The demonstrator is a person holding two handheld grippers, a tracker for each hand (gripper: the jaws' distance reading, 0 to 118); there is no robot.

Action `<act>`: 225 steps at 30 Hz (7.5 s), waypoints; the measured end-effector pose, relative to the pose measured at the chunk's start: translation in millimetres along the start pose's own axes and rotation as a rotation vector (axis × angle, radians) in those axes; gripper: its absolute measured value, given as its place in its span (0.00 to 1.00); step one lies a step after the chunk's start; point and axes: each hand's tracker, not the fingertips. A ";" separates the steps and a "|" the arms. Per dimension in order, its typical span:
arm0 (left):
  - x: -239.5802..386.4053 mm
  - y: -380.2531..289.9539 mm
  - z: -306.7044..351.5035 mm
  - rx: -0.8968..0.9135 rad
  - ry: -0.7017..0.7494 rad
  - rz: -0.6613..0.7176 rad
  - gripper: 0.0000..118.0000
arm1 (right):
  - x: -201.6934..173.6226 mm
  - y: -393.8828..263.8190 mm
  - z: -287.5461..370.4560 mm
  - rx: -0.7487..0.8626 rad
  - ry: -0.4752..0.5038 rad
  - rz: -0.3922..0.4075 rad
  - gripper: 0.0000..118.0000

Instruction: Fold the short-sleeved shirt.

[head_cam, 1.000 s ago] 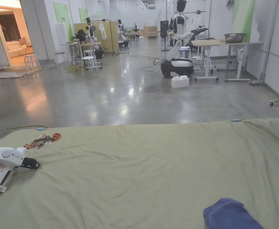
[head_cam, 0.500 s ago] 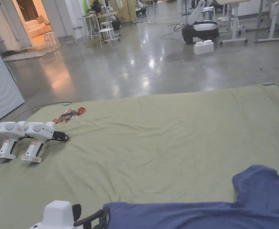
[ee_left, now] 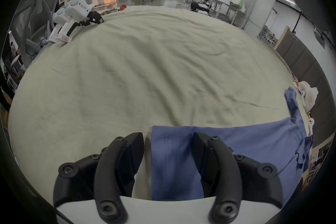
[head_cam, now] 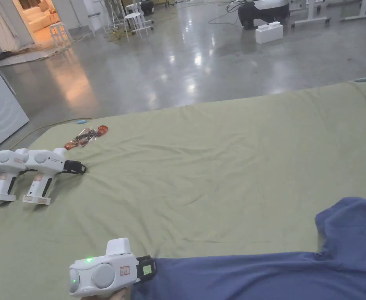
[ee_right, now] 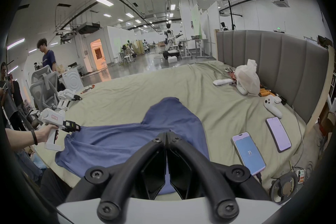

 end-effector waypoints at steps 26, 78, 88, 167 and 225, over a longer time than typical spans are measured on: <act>32.5 8.3 -14.6 -0.136 0.028 -0.153 0.05 | 97.0 46.8 -326.4 -0.654 -0.113 0.056 0.57; 3.6 -137.6 291.5 0.652 0.059 -0.114 0.68 | 11.3 10.4 -0.6 -0.069 0.053 0.219 0.66; 73.8 -140.1 380.3 0.961 0.037 -0.301 0.63 | -42.6 55.6 44.9 0.301 0.119 0.219 0.57; -101.1 -118.4 212.6 0.291 -0.422 0.400 0.01 | -42.3 0.6 32.7 0.080 0.153 0.062 0.00; -30.9 -166.9 119.1 -0.008 -0.700 0.546 0.70 | -9.1 -35.8 38.5 -0.030 0.126 -0.029 0.00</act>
